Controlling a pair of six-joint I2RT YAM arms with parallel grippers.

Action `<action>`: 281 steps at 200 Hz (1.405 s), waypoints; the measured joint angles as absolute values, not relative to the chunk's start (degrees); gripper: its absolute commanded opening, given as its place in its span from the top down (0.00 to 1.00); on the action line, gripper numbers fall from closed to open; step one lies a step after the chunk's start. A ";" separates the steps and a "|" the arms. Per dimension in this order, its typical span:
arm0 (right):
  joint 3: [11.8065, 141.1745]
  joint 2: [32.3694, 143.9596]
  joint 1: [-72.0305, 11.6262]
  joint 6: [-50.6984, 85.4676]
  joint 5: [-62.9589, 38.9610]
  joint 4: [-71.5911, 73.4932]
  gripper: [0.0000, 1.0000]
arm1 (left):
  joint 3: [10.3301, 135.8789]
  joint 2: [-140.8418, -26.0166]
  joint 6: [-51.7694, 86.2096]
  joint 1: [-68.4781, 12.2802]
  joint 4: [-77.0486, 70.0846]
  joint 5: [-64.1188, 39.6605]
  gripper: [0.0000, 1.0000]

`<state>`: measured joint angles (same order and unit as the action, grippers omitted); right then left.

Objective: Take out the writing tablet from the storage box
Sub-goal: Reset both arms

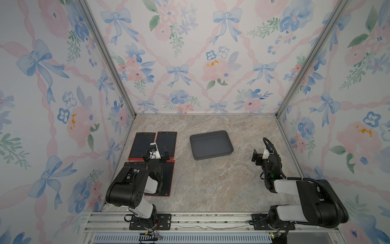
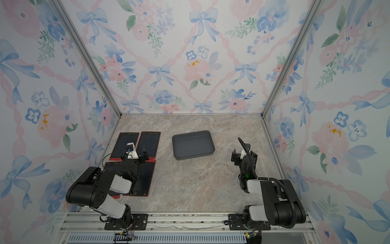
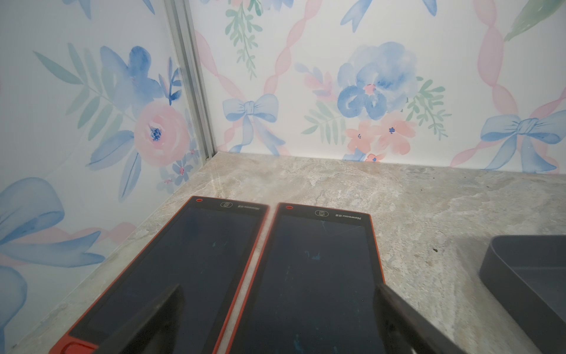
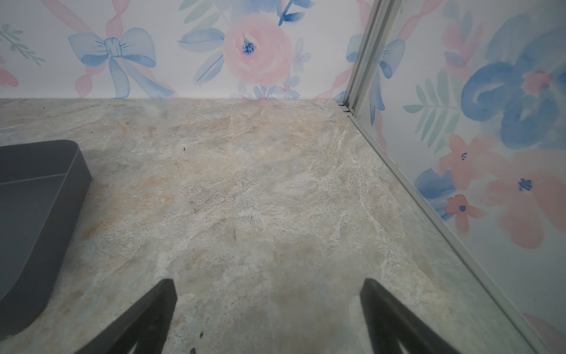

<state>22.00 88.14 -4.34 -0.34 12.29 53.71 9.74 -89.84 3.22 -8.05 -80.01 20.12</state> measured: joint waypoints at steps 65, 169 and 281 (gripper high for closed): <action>20.03 88.12 -5.10 -1.15 11.03 54.89 0.03 | 9.74 -89.84 3.25 -8.05 -80.01 20.12 0.02; 21.34 88.07 -3.22 0.86 10.74 52.47 0.03 | 9.76 -89.84 3.22 -8.10 -80.01 20.32 0.02; 21.34 88.07 -3.22 0.86 10.92 52.47 0.03 | 9.76 -89.84 3.22 -8.10 -80.01 20.32 0.02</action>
<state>21.34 88.07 -3.22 0.86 10.92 52.47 9.76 -89.84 3.22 -8.10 -80.01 20.32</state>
